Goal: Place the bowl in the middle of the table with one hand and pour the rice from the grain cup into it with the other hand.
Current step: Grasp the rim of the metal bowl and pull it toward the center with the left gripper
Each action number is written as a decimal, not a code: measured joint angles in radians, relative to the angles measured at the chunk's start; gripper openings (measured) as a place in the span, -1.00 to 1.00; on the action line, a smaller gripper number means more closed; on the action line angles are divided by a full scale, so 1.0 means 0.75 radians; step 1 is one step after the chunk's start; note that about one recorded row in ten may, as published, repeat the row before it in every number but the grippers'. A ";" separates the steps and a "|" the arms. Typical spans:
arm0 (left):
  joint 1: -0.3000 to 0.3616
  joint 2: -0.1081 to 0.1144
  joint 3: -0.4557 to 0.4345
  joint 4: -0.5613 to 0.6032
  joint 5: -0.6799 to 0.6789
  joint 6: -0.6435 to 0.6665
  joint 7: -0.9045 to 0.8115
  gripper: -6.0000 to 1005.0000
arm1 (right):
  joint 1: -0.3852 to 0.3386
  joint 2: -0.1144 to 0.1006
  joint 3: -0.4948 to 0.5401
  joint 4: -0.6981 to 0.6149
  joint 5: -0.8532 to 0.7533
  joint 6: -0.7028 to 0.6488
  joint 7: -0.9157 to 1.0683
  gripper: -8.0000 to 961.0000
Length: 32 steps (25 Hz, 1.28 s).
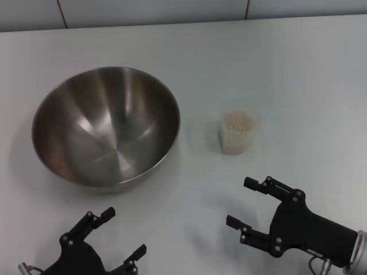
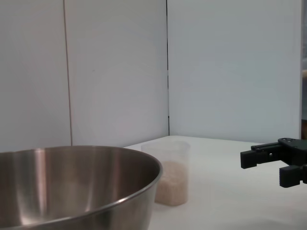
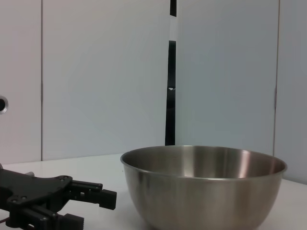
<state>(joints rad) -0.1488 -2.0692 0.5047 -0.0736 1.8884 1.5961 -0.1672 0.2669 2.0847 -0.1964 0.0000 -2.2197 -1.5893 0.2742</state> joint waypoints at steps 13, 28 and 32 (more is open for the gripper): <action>0.036 0.002 -0.008 0.010 -0.007 0.173 0.046 0.72 | 0.000 0.000 0.000 0.000 0.000 -0.002 -0.003 0.57; -0.233 -0.002 -0.509 0.757 -0.045 0.213 -1.090 0.71 | 0.013 0.001 0.009 0.013 0.004 0.029 -0.006 0.57; -0.304 -0.003 -0.381 1.038 -0.027 0.053 -1.455 0.71 | 0.015 0.000 0.011 0.019 0.005 0.029 -0.006 0.57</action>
<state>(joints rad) -0.3769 -2.0715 0.2191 0.7052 1.8684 1.6359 -1.2581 0.2780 2.0850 -0.1882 0.0145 -2.2156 -1.5675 0.2699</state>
